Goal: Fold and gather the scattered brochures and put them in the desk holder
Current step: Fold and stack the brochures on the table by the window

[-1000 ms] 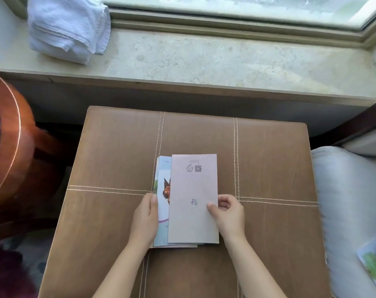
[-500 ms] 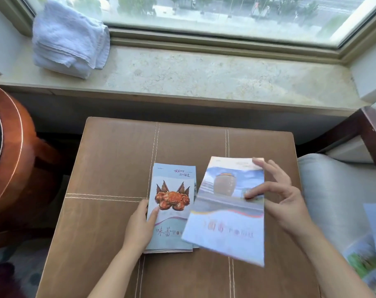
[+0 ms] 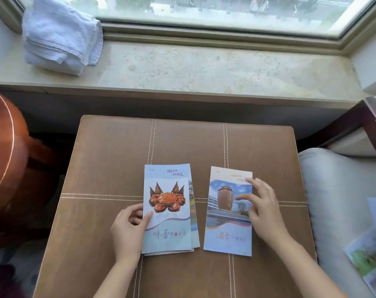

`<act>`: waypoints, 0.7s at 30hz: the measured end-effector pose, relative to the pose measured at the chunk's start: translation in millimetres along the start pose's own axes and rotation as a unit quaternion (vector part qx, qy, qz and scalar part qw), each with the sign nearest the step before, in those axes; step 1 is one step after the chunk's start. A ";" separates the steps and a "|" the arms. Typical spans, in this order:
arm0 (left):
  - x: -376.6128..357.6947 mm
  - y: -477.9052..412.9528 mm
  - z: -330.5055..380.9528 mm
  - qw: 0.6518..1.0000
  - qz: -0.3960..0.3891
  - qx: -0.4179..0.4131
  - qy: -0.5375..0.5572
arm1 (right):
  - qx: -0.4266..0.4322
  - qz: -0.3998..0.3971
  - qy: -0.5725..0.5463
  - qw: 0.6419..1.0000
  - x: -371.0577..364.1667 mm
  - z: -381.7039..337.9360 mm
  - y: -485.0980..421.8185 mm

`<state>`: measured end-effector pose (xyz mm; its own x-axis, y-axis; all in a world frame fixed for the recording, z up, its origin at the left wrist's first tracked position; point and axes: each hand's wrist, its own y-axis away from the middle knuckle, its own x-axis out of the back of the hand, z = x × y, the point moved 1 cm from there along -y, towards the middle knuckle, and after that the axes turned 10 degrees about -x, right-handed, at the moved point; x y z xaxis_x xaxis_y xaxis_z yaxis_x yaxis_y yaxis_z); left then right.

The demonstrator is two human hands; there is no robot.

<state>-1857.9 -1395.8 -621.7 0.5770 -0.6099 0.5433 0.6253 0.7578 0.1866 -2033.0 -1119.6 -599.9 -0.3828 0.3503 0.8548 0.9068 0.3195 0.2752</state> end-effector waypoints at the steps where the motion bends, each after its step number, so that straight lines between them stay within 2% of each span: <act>1: -0.1 1.6 1.5 1.000 0.008 0.007 0.006 | -0.020 0.015 -0.056 0.998 -5.0 -13.2 9.5; 2: -0.2 3.3 3.1 1.000 0.012 0.013 0.013 | -0.060 0.006 -0.126 0.990 -10.7 -28.3 19.3; 5: 3.5 6.2 8.2 0.997 0.009 0.034 0.072 | -0.166 -0.080 -0.300 0.936 -35.7 -70.6 39.9; 9: 14.0 7.8 12.7 0.981 0.000 0.065 0.183 | -0.198 -0.123 -0.329 0.915 -59.0 -106.2 48.7; 13: 23.7 9.6 17.5 0.984 0.000 0.058 0.167 | -0.234 -0.117 -0.397 0.880 -63.9 -120.0 45.7; 16: 31.8 8.1 22.4 0.990 0.011 0.056 0.133 | -0.236 -0.144 -0.425 0.862 -62.5 -127.3 46.4; 21: 18.6 22.6 58.0 0.983 -0.007 0.036 0.180 | -0.239 -0.064 -0.497 0.832 -31.3 -104.5 57.7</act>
<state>-1863.5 -1376.5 -559.9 0.7248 -0.6539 0.2169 0.6040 0.7546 0.2563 -1950.2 -1204.1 -564.7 -0.2238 0.9710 0.0846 0.7229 0.1071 0.6826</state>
